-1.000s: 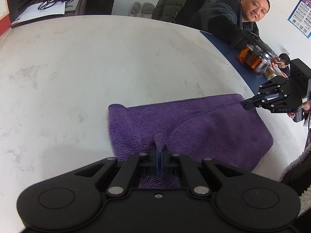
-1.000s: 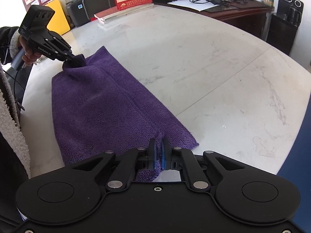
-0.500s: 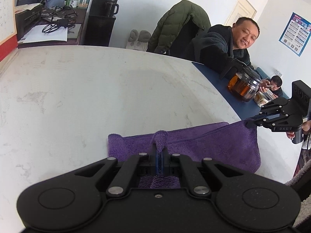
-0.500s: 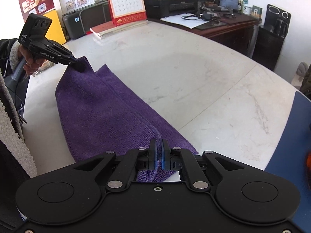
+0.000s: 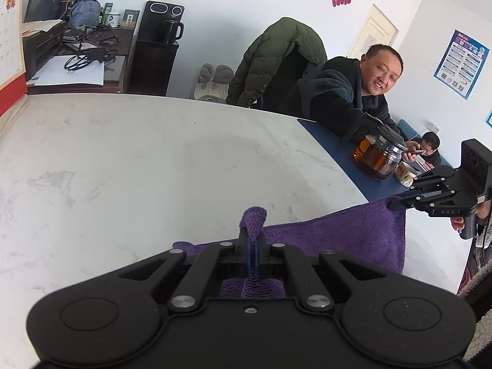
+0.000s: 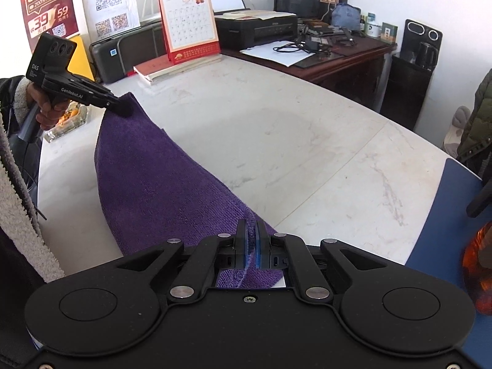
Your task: Fold towel
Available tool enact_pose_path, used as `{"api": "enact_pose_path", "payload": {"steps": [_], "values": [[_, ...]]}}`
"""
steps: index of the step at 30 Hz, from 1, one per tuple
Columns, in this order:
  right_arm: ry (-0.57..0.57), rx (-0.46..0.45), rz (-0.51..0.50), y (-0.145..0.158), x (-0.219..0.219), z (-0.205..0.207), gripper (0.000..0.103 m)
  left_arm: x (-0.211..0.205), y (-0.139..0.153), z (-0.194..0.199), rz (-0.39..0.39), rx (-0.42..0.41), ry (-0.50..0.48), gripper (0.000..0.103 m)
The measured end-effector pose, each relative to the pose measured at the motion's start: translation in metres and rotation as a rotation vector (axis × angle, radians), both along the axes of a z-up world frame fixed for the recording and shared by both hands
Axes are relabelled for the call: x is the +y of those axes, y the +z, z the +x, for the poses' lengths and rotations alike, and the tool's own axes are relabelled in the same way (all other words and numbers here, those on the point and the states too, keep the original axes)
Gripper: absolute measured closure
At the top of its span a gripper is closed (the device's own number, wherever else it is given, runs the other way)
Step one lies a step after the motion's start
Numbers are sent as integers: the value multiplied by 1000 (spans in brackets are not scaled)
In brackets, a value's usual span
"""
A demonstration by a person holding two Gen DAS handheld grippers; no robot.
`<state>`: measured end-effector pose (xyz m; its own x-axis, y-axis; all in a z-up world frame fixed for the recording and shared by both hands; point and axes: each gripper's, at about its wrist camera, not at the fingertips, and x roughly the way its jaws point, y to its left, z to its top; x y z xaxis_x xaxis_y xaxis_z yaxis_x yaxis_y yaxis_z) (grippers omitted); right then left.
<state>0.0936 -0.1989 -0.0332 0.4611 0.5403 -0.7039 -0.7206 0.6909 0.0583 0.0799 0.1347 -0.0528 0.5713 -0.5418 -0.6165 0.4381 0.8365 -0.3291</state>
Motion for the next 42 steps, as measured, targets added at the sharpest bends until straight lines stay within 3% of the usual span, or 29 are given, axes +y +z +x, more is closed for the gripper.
{"api": "enact_pose_path", "payload": {"steps": [42], "values": [[-30,122,-21,-54,12,52,99,17,-59,51,29,145,91,99]]}}
